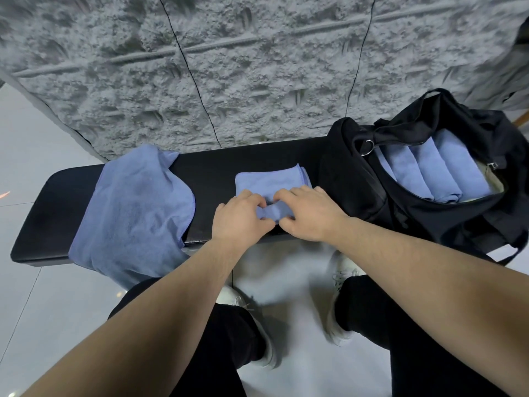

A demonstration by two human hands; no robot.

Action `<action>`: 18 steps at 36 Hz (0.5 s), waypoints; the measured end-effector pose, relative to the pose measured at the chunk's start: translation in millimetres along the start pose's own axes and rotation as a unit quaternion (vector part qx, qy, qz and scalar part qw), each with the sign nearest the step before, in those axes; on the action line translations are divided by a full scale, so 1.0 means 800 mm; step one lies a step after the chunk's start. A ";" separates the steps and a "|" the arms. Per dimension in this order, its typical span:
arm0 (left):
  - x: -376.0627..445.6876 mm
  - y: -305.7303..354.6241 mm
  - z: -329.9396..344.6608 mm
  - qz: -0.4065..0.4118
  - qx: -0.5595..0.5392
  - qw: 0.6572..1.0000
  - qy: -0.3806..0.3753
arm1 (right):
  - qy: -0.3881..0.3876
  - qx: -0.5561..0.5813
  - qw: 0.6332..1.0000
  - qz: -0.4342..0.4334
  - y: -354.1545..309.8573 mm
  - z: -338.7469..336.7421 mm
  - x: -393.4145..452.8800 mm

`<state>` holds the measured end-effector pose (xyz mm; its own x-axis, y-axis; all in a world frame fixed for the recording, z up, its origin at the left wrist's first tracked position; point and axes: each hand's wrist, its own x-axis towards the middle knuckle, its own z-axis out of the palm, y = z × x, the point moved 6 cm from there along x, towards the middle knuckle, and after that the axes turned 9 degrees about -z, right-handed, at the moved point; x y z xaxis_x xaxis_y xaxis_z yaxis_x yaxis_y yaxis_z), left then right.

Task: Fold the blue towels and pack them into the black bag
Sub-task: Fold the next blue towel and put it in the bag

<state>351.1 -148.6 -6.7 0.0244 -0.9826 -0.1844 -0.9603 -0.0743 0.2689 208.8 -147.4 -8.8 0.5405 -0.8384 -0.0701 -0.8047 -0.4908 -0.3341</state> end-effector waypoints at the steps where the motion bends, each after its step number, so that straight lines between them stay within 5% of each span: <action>1: 0.001 0.000 -0.001 0.002 0.005 1.000 0.009 | 0.007 -0.007 1.000 -0.007 0.000 0.000 0.000; 6: 0.005 0.001 -0.004 -0.022 0.014 1.000 0.018 | 0.053 -0.027 0.997 -0.049 -0.008 -0.007 0.003; 12: 0.009 -0.002 -0.001 -0.043 -0.021 0.999 0.005 | 0.022 -0.065 0.996 -0.053 -0.016 0.004 0.001; 18: 0.001 0.006 -0.003 0.023 0.007 0.999 0.039 | 0.008 -0.043 0.999 -0.030 -0.010 0.009 0.005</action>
<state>347.1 -149.9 -2.8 0.0006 -0.9953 -0.0971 -0.9646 -0.0262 0.2623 219.4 -145.5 -13.0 0.5844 -0.8107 -0.0366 -0.7899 -0.5579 -0.2546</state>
